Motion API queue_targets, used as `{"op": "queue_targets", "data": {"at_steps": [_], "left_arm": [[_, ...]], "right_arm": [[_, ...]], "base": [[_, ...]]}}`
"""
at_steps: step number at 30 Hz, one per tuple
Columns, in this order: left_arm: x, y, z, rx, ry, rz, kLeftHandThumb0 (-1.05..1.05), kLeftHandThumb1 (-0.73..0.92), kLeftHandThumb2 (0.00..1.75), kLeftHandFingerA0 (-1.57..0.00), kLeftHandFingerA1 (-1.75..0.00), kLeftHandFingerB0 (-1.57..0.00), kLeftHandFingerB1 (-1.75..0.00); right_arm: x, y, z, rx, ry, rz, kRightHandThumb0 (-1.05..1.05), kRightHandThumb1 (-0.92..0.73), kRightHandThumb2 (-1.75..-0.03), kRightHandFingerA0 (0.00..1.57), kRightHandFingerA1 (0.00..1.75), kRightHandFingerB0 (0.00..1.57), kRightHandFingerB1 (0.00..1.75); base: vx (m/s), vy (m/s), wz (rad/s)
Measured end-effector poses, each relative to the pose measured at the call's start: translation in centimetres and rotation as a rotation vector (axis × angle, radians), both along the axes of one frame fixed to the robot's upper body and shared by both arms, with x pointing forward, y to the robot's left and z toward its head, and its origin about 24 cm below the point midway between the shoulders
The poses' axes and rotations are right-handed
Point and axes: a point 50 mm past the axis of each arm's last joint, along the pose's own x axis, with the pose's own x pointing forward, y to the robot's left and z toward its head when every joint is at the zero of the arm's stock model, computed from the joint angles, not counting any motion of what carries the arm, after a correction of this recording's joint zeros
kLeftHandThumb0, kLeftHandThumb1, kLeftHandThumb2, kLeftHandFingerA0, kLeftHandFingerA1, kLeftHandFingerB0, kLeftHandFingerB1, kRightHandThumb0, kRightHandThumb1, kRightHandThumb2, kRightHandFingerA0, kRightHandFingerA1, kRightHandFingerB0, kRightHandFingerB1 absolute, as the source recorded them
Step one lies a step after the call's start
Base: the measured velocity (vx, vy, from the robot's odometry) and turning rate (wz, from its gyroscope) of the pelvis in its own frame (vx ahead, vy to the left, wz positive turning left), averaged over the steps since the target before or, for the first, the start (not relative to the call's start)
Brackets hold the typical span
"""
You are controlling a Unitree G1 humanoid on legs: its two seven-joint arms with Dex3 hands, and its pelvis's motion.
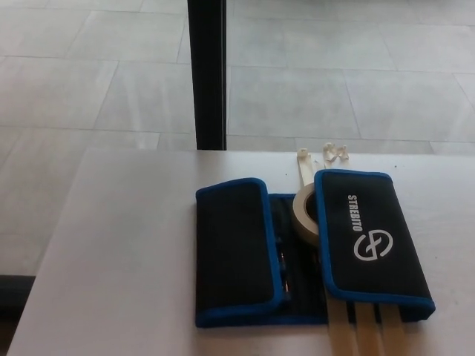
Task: The robot uses its right hand to open a black folded toolkit cover kept in the middle of the desk
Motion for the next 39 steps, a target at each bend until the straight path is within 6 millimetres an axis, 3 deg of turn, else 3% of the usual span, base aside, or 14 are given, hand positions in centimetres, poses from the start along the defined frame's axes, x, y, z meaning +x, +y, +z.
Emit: {"op": "queue_targets", "data": {"at_steps": [3, 5, 7, 12, 13, 15, 16, 17, 24, 27, 30, 31, 36, 39], "left_arm": [[0.0, 0.0, 0.0, -0.001, -0.003, 0.001, -0.99, 0.22, 1.42, -0.61, -1.23, -0.33, -1.07], [0.1, 0.0, 0.0, -0.001, -0.003, 0.001, -0.99, 0.10, 1.45, -0.58, -1.33, -0.39, -1.28], [0.1, 0.0, 0.0, -0.001, -0.004, 0.001, -1.05, 0.15, 1.42, -0.70, -1.32, -0.51, -1.20], [0.2, 0.0, 0.1, -0.002, -0.009, 0.004, -0.93, 0.04, 1.49, -0.67, -1.37, -0.42, -1.26], [0.2, 0.0, 0.1, -0.002, -0.011, 0.004, -0.77, -0.02, 1.17, -0.63, -1.12, -0.26, -0.91], [0.4, 0.0, 0.2, -0.003, -0.017, 0.004, -0.74, 0.00, 1.16, -0.61, -1.09, -0.27, -0.90], [0.4, 0.0, 0.2, -0.003, -0.018, 0.004, -0.95, 0.06, 1.48, -0.54, -1.28, -0.37, -1.21], [0.4, 0.0, 0.2, -0.003, -0.018, 0.004, -0.79, -0.02, 1.18, -0.63, -1.14, -0.23, -0.92], [0.5, 0.0, 0.3, -0.003, -0.023, 0.004, -0.73, 0.06, 1.20, -0.53, -1.07, -0.16, -0.86], [0.7, 0.0, 0.4, -0.004, -0.027, 0.004, -1.04, 0.28, 1.48, -0.58, -1.24, -0.26, -1.05], [0.8, 0.0, 0.4, -0.005, -0.033, 0.005, -0.69, 0.05, 1.15, -0.55, -1.05, -0.14, -0.83], [0.9, 0.0, 0.5, -0.005, -0.034, 0.005, -0.93, 0.11, 1.44, -0.47, -1.30, -0.24, -1.24], [1.0, 0.0, 0.5, -0.006, -0.039, 0.007, -0.65, 0.05, 1.15, -0.51, -1.02, -0.15, -0.83], [1.0, 0.0, 0.5, -0.007, -0.041, 0.007, -1.05, 0.22, 1.44, -0.51, -1.19, -0.17, -1.00]], "right_arm": [[1.8, 0.5, 2.9, -0.093, -0.061, 0.050, -0.68, -0.46, -0.87, 0.76, 0.64, 0.56, 0.54], [2.8, 1.1, 4.6, -0.150, -0.093, 0.087, -0.65, -0.58, -0.59, 0.77, 0.54, 0.61, 0.40], [3.6, 1.8, 6.1, -0.203, -0.125, 0.126, -0.54, -0.67, -0.60, 0.50, 0.45, 0.39, 0.35], [6.0, 5.1, 8.5, -0.318, -0.172, 0.277, -0.51, -0.69, -0.60, 0.51, 0.47, 0.31, 0.34], [6.5, 6.0, 8.8, -0.342, -0.176, 0.317, -0.61, -0.64, -0.59, 0.52, 0.47, 0.39, 0.34], [7.5, 7.7, 9.2, -0.386, -0.176, 0.396, -0.61, -0.50, -0.85, 0.44, 0.58, 0.31, 0.48], [7.9, 8.4, 9.3, -0.403, -0.170, 0.432, -0.53, -0.61, -0.59, 0.49, 0.45, 0.42, 0.36], [8.3, 9.3, 9.2, -0.418, -0.159, 0.475, -0.54, -0.61, -0.59, 0.49, 0.44, 0.42, 0.37], [10.8, 14.7, 7.4, -0.485, -0.073, 0.756, -0.60, -0.44, -0.81, 0.45, 0.57, 0.33, 0.48], [11.6, 17.1, 6.5, -0.516, -0.031, 0.878, -0.58, -0.44, -0.82, 0.44, 0.60, 0.32, 0.48], [12.1, 19.3, 5.6, -0.556, 0.016, 0.996, -0.56, -0.44, -0.81, 0.44, 0.58, 0.34, 0.48], [12.2, 19.8, 5.4, -0.571, 0.028, 1.024, -0.54, -0.44, -0.80, 0.43, 0.59, 0.35, 0.49], [12.6, 22.2, 4.6, -0.698, 0.133, 1.184, -0.47, -0.54, -0.56, 0.46, 0.50, 0.45, 0.36], [12.7, 22.9, 4.1, -0.766, 0.193, 1.245, -0.44, -0.58, -0.57, 0.44, 0.50, 0.45, 0.36]], "base": [[0.00, 0.000, 0.06], [0.00, 0.000, 0.00], [0.00, 0.000, 0.00], [0.00, 0.000, 0.00], [0.00, 0.000, 0.00], [0.00, 0.000, 0.00], [0.00, 0.000, 0.00], [0.00, 0.000, 0.00], [0.00, 0.000, 0.01], [0.00, 0.000, 0.00], [0.00, 0.000, 0.00], [0.00, 0.000, 0.00], [0.00, 0.000, 0.00], [0.00, 0.000, 0.00]]}}
